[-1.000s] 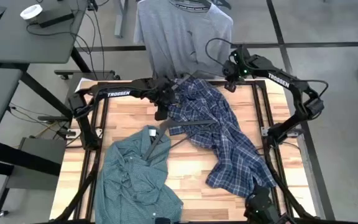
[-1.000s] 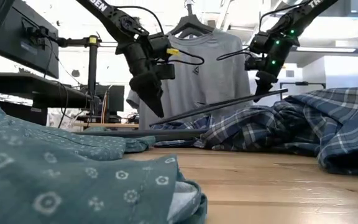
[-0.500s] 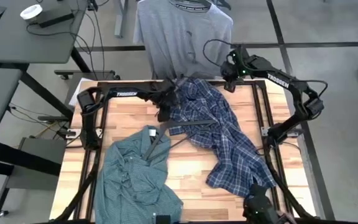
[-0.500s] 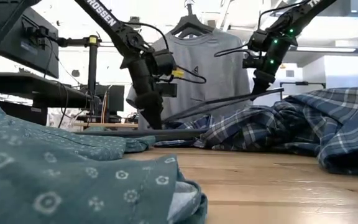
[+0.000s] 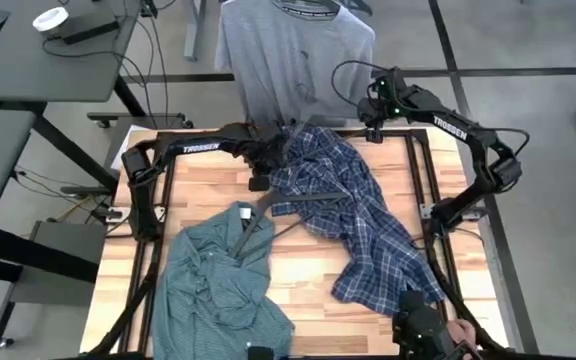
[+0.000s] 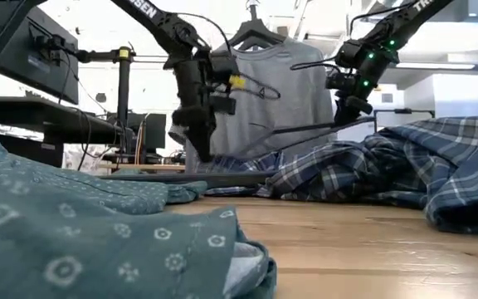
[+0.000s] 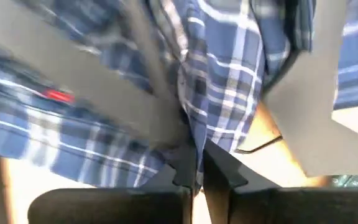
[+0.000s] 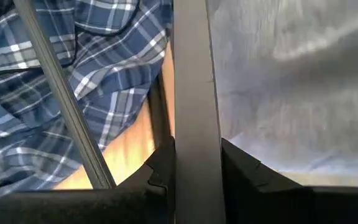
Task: Hang clothes
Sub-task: Put the blue polo shirt on the gray hanger
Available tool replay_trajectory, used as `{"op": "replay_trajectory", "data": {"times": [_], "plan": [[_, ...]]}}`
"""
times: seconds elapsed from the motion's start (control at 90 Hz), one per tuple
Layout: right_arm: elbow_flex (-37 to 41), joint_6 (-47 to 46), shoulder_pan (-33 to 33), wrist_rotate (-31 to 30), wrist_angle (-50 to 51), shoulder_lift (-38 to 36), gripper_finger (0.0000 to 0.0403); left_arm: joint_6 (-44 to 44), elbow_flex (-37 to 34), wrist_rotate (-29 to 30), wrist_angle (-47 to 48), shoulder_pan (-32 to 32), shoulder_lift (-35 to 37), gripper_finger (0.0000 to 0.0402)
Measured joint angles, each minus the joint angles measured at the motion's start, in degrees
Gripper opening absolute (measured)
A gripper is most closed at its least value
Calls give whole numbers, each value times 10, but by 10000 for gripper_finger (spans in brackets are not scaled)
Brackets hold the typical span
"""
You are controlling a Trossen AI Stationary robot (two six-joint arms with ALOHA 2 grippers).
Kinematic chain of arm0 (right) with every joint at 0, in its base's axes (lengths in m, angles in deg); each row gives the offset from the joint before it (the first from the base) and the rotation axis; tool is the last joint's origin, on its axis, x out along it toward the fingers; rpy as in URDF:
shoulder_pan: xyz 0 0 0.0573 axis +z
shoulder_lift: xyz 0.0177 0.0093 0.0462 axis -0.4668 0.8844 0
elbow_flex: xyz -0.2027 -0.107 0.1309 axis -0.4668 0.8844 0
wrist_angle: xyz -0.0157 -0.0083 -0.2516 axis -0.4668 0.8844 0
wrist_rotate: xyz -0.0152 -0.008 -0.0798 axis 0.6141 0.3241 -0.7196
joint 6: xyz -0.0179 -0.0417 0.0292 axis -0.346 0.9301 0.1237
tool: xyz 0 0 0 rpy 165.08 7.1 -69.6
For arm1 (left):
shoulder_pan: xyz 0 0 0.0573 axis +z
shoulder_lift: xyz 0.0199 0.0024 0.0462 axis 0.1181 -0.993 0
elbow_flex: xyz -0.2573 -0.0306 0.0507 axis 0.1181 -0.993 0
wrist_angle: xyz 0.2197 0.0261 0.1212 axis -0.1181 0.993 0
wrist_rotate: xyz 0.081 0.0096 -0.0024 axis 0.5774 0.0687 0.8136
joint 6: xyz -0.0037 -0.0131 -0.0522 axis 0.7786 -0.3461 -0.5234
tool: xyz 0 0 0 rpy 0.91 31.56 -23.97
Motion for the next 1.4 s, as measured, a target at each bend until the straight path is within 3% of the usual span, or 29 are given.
{"op": "replay_trajectory", "data": {"times": [0.311,0.522,0.6,0.722,0.978,1.267,1.4], "plan": [[0,70,23,-12,-15,0,68,51,140,14,110,-1,0,0],[0,49,96,-14,-22,0,68,59,225,28,106,-1,0,0],[0,62,118,-26,-28,0,68,39,246,28,109,-1,0,0],[0,60,115,-38,-41,0,68,-75,262,21,163,-1,0,0],[0,36,89,-36,-12,0,68,-197,235,-106,266,-9,-3,17],[0,34,74,-7,-6,0,68,-176,98,-113,202,-11,-4,88],[0,30,75,-4,3,0,68,-173,46,-178,184,-9,-4,99]]}}
